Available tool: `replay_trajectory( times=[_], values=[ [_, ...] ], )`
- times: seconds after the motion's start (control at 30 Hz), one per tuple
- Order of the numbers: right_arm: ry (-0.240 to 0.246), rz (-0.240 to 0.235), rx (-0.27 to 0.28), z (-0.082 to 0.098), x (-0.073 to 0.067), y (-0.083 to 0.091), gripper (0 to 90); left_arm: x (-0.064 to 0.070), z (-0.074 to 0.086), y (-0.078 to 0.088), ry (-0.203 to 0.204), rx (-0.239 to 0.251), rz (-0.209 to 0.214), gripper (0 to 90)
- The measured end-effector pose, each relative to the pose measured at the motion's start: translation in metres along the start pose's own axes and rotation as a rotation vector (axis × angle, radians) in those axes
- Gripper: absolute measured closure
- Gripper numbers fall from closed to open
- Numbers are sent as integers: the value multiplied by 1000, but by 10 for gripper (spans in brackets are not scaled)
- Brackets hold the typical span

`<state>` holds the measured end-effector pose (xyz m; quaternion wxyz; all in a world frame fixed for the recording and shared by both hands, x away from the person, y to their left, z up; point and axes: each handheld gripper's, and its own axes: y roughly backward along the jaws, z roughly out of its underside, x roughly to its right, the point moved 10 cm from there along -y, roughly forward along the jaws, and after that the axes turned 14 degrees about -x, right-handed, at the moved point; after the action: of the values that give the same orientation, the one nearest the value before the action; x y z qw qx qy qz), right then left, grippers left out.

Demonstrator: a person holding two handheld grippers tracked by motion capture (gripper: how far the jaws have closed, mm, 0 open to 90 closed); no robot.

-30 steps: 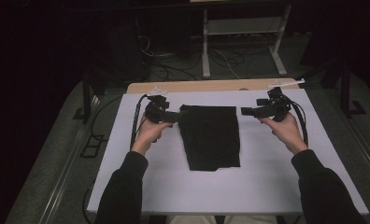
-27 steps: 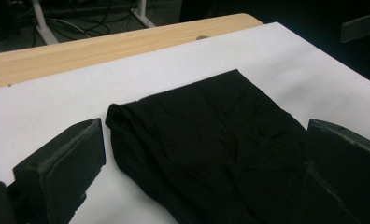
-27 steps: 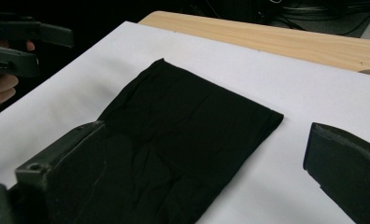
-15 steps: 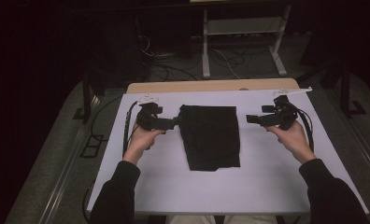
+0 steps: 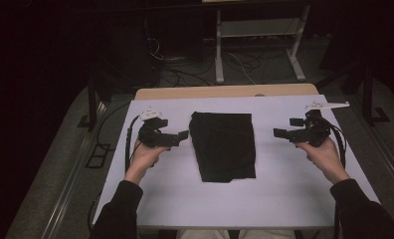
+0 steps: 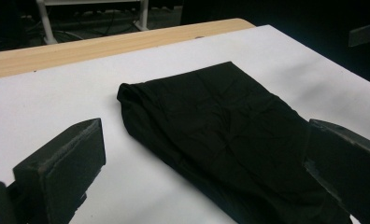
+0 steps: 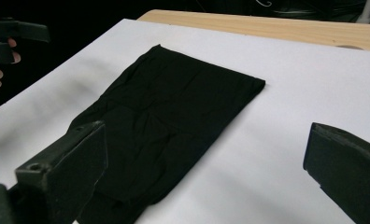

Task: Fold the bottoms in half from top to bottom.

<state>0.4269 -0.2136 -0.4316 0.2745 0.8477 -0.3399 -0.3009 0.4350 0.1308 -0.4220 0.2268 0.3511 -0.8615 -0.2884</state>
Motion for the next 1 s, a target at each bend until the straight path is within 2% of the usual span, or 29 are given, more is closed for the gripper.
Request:
replay_trajectory(
  times=[0.37,0.63,0.87,1.0],
  values=[
    [-2,23,16,25,-4,15,0,10,21,10,-10,13,9,0],
    [4,14,14,45,-12,14,0,16,42,15,-7,35,13,0],
    [29,5,12,67,-22,10,0,27,61,16,-27,23,25,0],
    [40,5,5,78,-27,9,0,33,70,16,-37,16,13,0]
  ],
)
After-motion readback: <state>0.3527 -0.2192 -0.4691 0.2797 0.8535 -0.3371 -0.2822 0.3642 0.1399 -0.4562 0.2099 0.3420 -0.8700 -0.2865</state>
